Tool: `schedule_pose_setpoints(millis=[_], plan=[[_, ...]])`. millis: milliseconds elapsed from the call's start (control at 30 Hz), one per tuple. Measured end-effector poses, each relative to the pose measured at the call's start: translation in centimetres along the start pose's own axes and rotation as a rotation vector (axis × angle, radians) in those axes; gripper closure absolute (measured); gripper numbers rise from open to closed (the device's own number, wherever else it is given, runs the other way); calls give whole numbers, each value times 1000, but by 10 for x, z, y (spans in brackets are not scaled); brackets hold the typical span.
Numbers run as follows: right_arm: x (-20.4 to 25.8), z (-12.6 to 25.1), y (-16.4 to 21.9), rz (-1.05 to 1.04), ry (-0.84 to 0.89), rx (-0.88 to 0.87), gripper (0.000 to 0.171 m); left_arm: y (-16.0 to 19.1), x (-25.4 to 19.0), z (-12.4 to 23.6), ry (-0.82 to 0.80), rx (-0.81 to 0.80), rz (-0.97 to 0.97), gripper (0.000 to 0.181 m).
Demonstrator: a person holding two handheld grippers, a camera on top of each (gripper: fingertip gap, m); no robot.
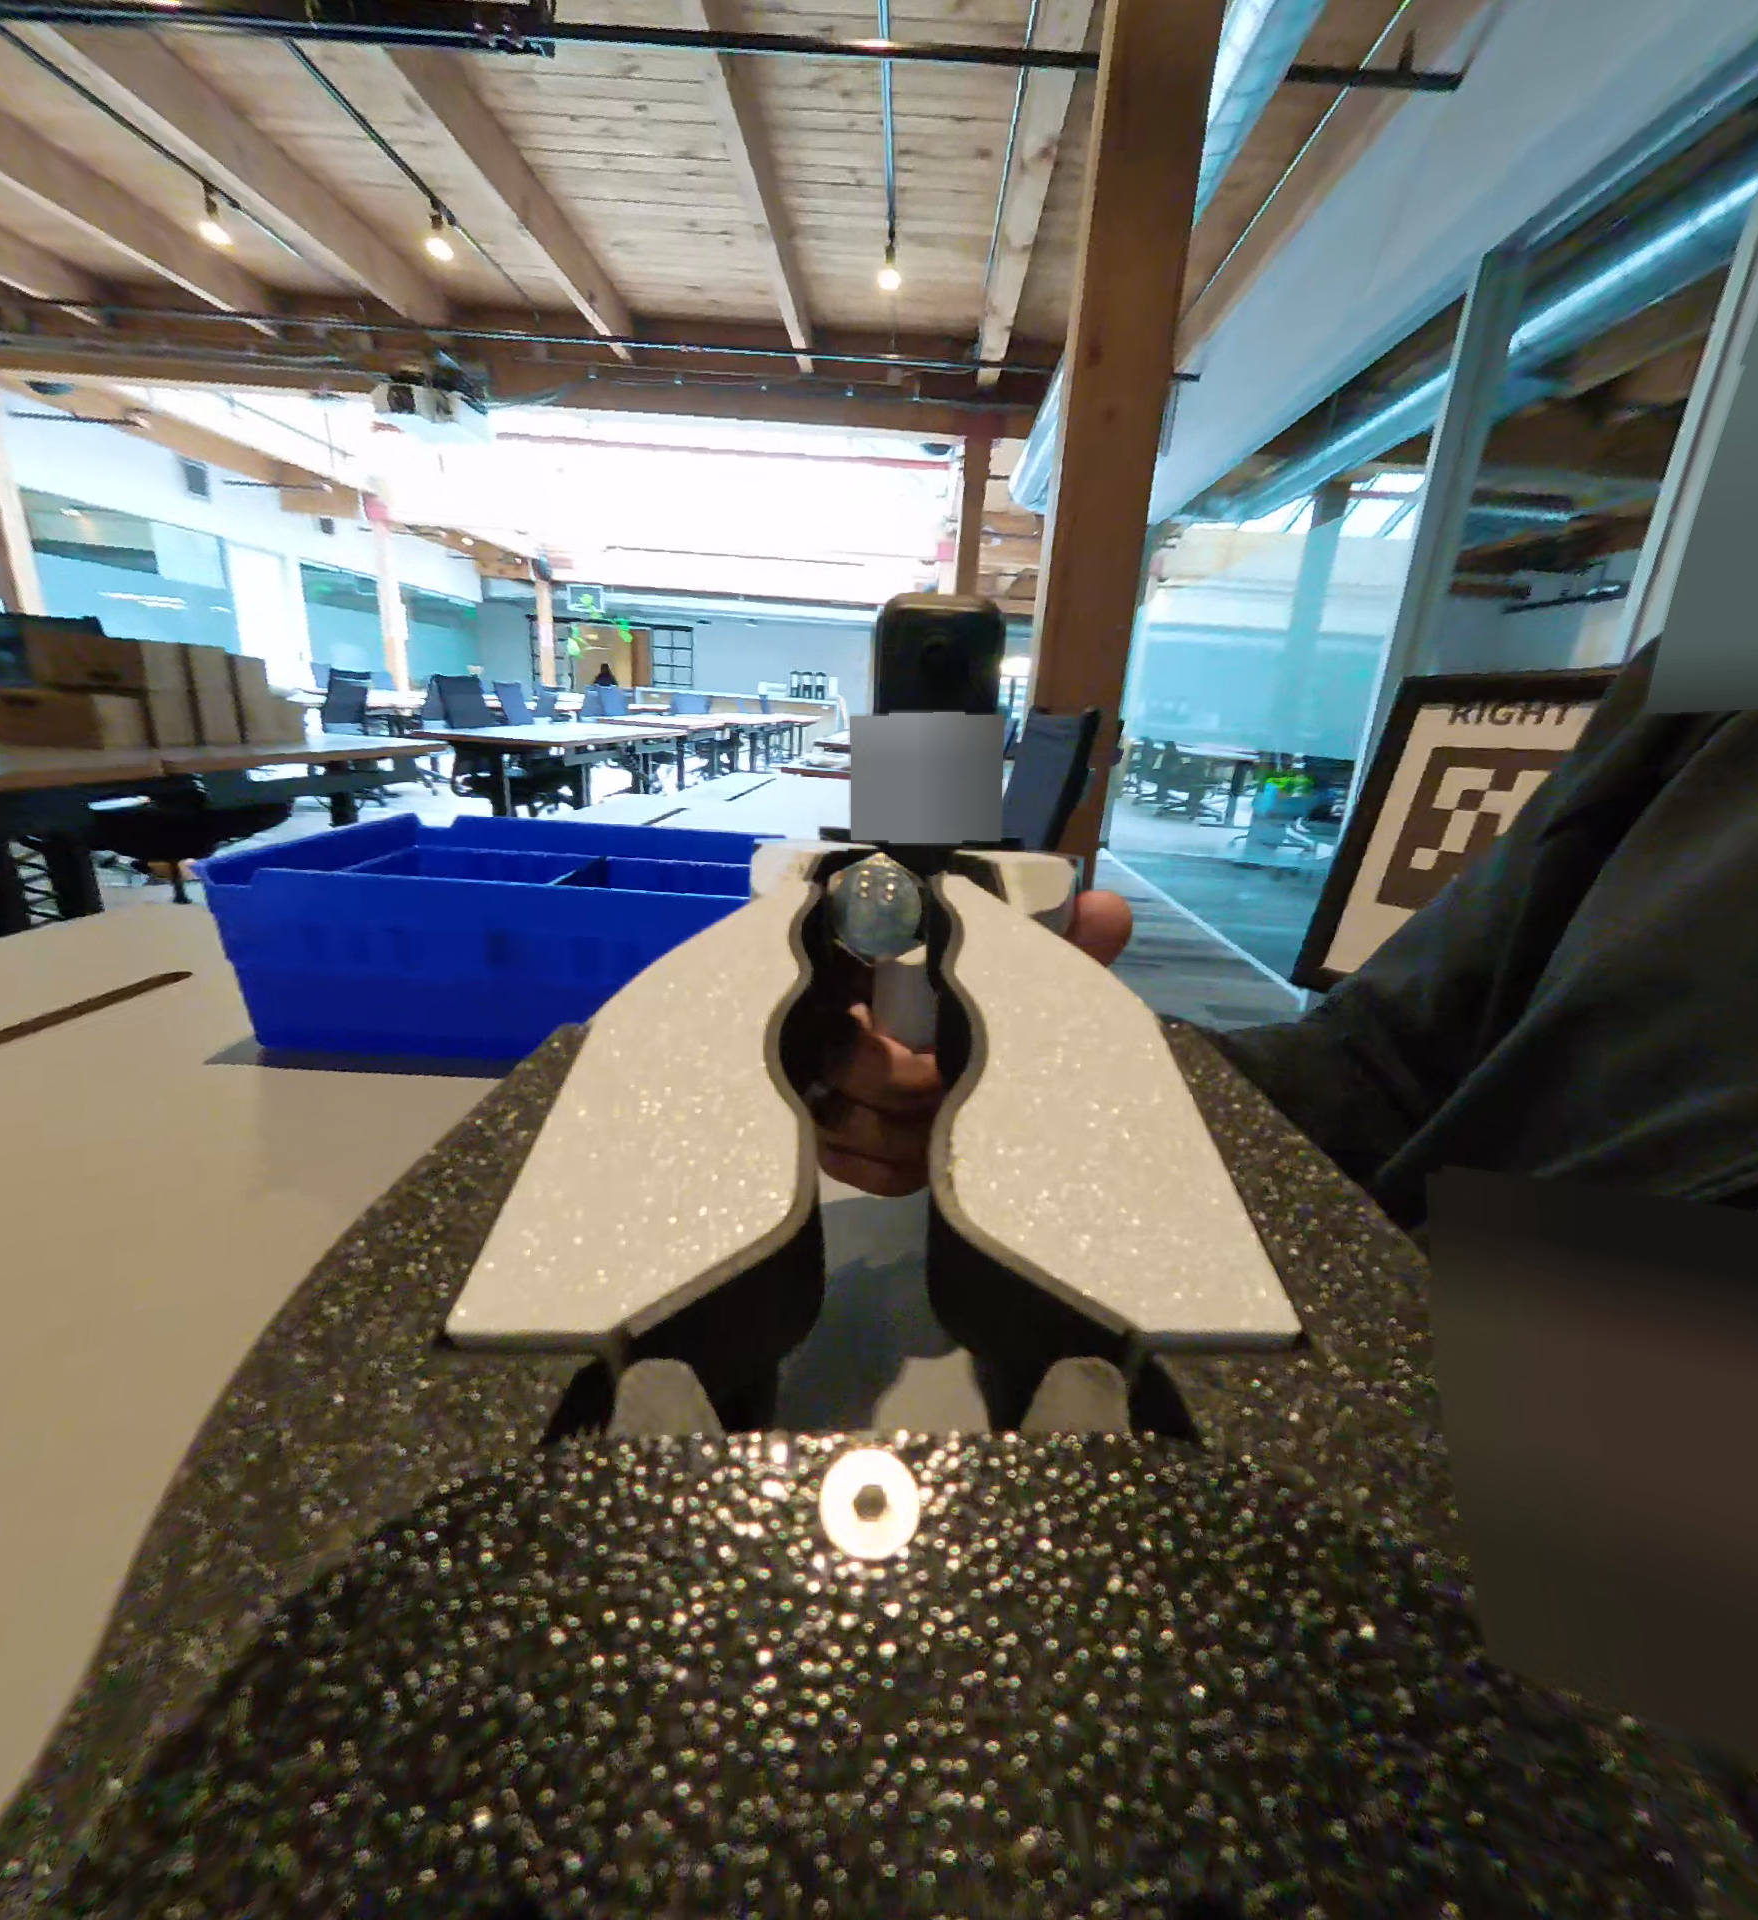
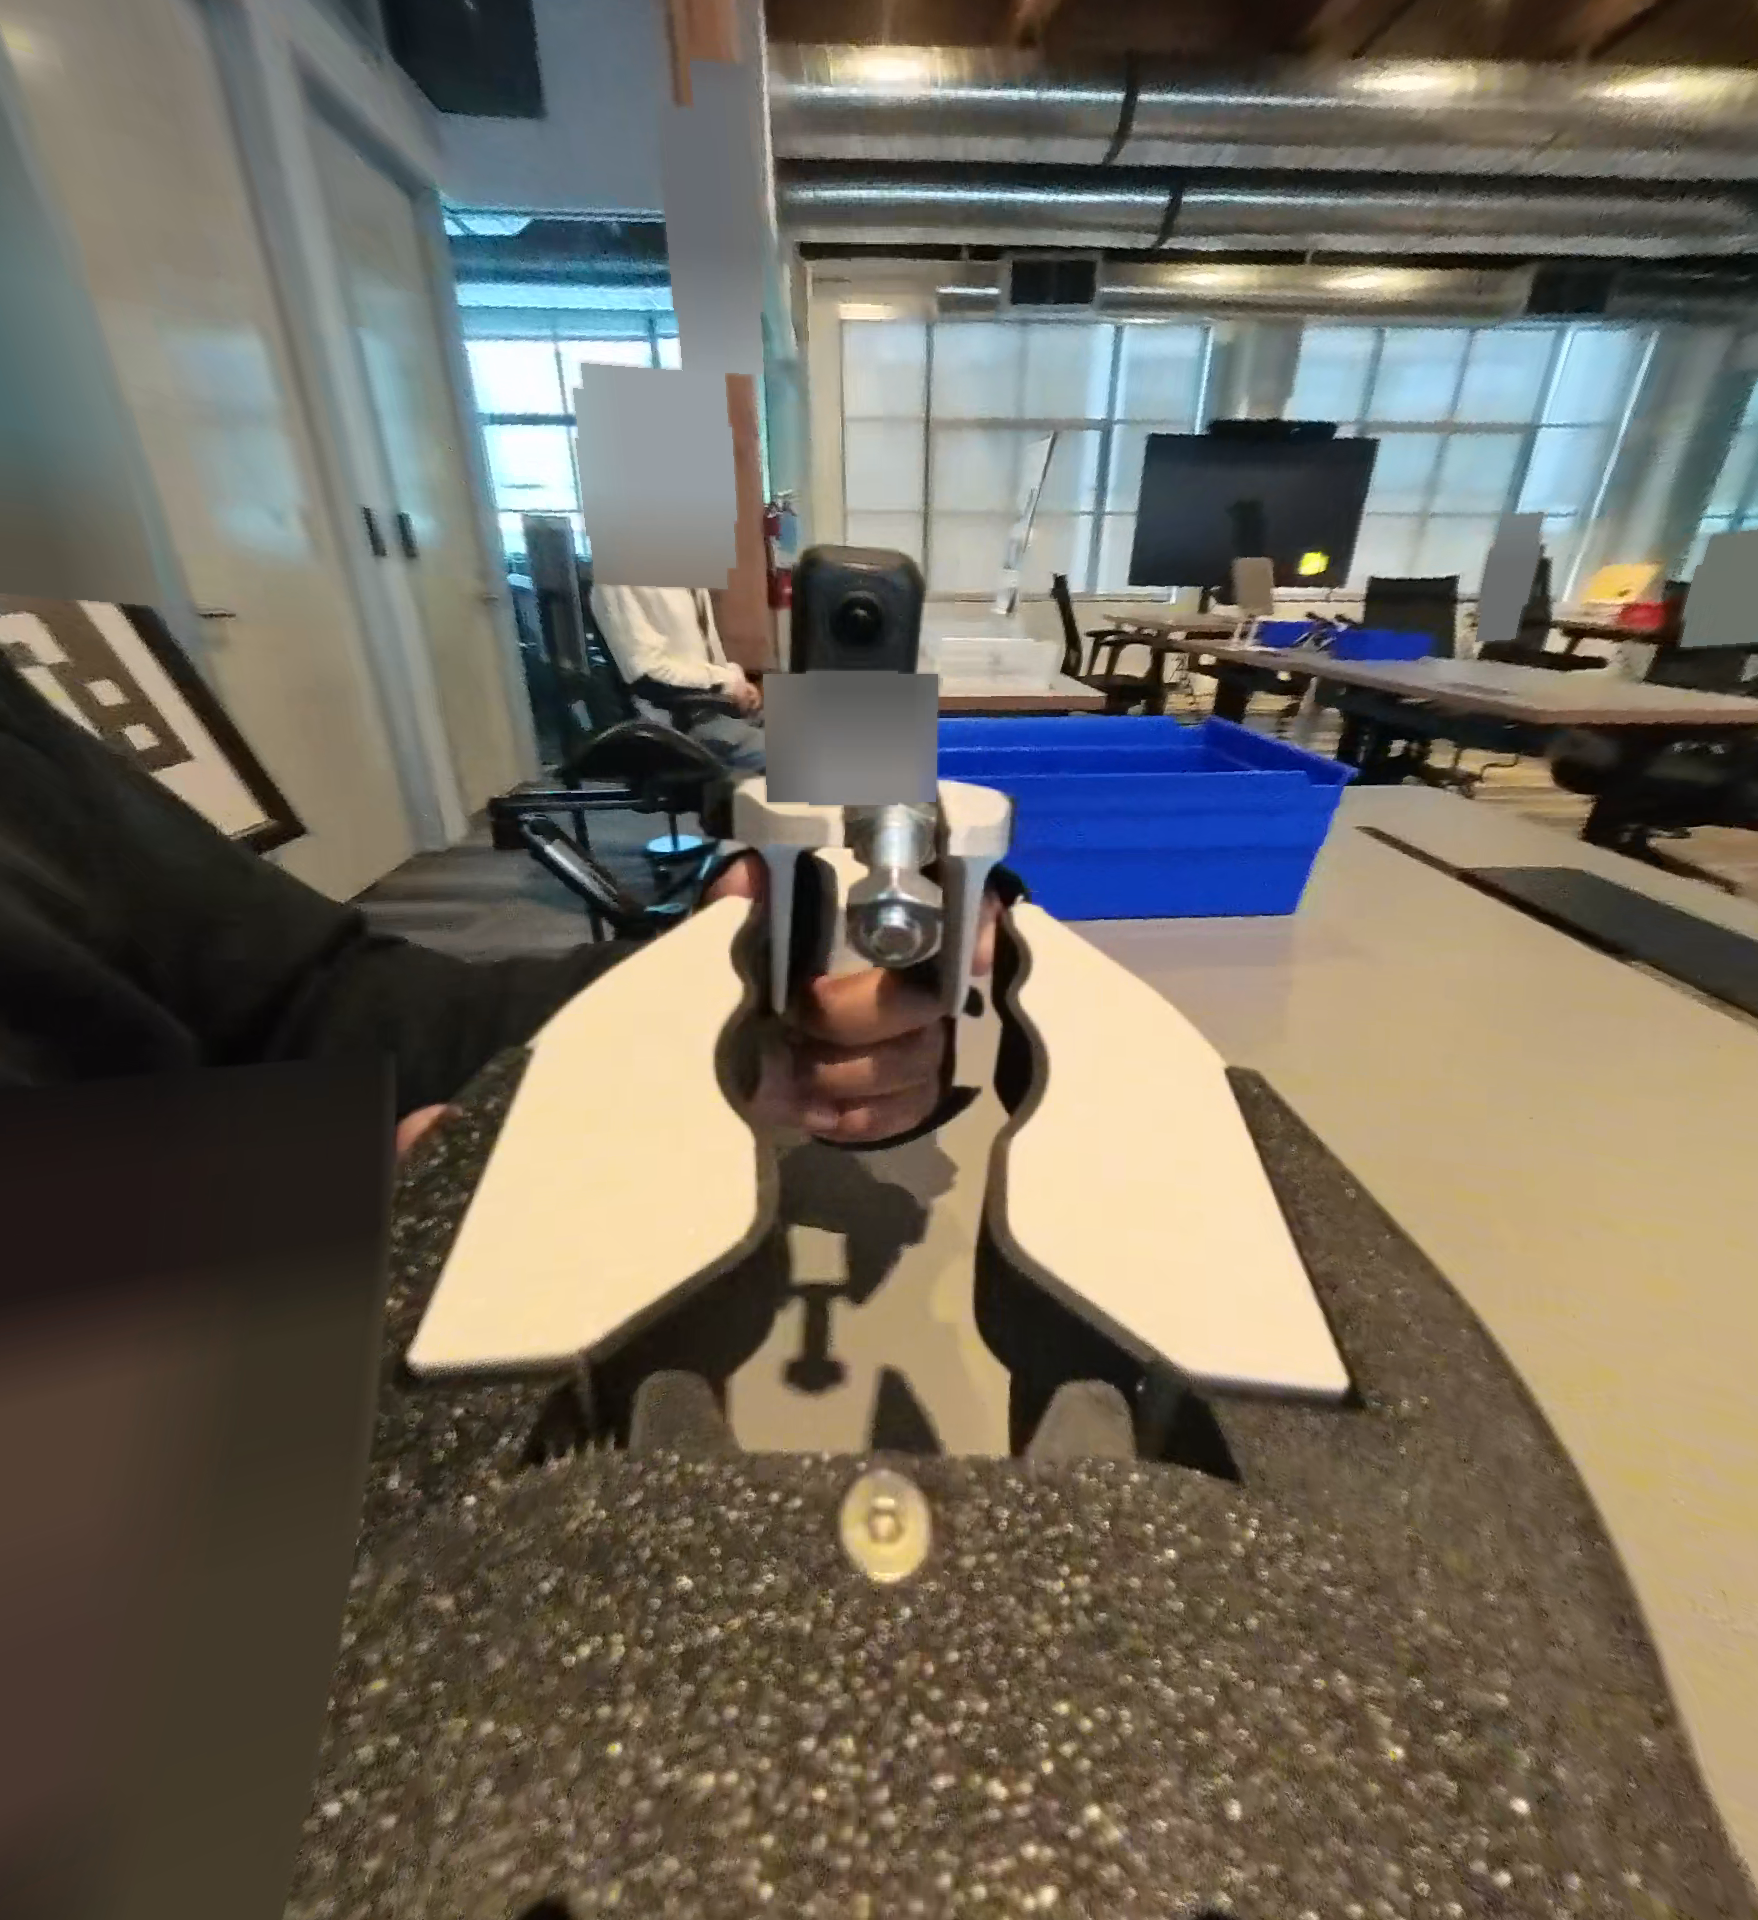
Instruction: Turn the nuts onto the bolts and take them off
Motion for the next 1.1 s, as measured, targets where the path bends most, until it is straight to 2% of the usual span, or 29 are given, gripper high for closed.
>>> schedule_pose_setpoints(millis=[200, 433, 500, 567, 700, 767, 1000, 1100], plan=[[-1, -3, 8, 70, 59, 113, 158, 1, 1, -2, 17, 1, 29, 165], [3, -3, 9, 391, 232, 264, 161, 5, 7, -2, 87, 16, 208, 164], [1, -3, 11, 406, 253, 282, 171, 4, 6, -1, 95, 8, 209, 165], [1, -2, 12, 422, 260, 293, 168, 3, 7, 0, 102, -7, 220, 164], [-3, -5, 16, 314, 222, 275, 131, 0, 9, 2, 91, -32, 222, 165], [-5, -6, 16, 223, 187, 240, 124, 0, 7, 1, 71, -23, 179, 165], [0, 1, 1, 142, 116, 72, 133, 4, 3, -3, 27, 31, 75, 165], [2, 1, 2, 204, 140, 121, 151, 7, 5, -4, 28, 45, 102, 164]])
Point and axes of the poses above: each gripper's, where its closed fingertips meet, z back along the fingers, y out of its underside, x = y × z across the jaws, the point moved 5 cm from there along z, back along the fingers, and after that the axes turned 13 degrees about -y, right-handed, at the moved point
